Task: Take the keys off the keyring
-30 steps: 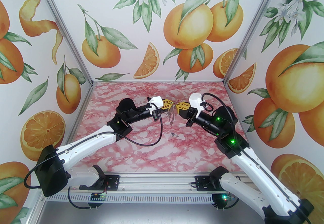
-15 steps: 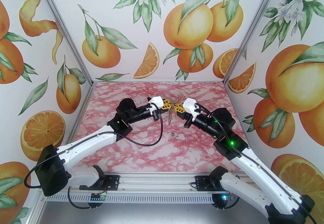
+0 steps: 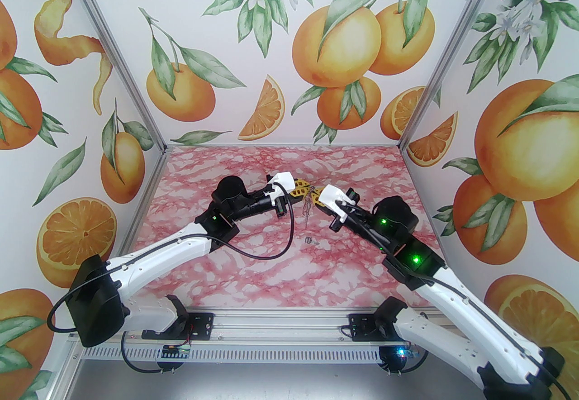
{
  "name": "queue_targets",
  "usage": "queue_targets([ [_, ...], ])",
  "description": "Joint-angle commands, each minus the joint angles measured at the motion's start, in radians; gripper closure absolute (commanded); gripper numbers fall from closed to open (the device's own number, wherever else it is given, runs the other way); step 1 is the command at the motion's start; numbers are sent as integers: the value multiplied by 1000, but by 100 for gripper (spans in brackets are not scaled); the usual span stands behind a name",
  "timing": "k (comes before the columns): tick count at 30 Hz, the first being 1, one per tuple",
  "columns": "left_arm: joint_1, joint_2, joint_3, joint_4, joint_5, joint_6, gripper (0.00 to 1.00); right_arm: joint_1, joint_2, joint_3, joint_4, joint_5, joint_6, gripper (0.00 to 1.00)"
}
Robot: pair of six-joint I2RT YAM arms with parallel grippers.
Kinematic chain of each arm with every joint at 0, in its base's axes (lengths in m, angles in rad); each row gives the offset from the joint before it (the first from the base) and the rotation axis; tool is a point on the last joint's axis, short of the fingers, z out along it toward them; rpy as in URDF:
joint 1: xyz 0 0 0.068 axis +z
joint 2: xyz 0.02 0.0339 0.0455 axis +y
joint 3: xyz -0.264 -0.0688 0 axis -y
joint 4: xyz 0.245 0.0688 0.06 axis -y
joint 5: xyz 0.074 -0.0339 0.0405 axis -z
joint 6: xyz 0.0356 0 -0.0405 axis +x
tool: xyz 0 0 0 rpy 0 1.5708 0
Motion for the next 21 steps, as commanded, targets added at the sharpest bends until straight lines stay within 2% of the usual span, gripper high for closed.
queue_targets([
  [1, 0, 7, 29, 62, -72, -16, 100, 61, 26, 8, -89, -30, -94, 100],
  [9, 0, 12, 36, 69, -64, -18, 100, 68, 42, 0, -68, -37, -108, 100],
  [12, 0, 10, 25, 88, -41, -16, 100, 53, 27, -9, -8, -64, -55, 100],
  [15, -3, -2, 2, 126, -23, -13, 100, 32, 37, 15, -27, -54, 9, 100],
  [18, -1, -9, -4, 132, -12, -5, 100, -13, 33, 16, 11, -81, 126, 100],
  [20, -2, -5, -2, 136, 2, -5, 100, -54, 33, 9, 69, -127, 205, 92],
  [21, -3, -4, -2, 138, 6, -6, 100, -66, 37, 10, 85, -142, 229, 91],
])
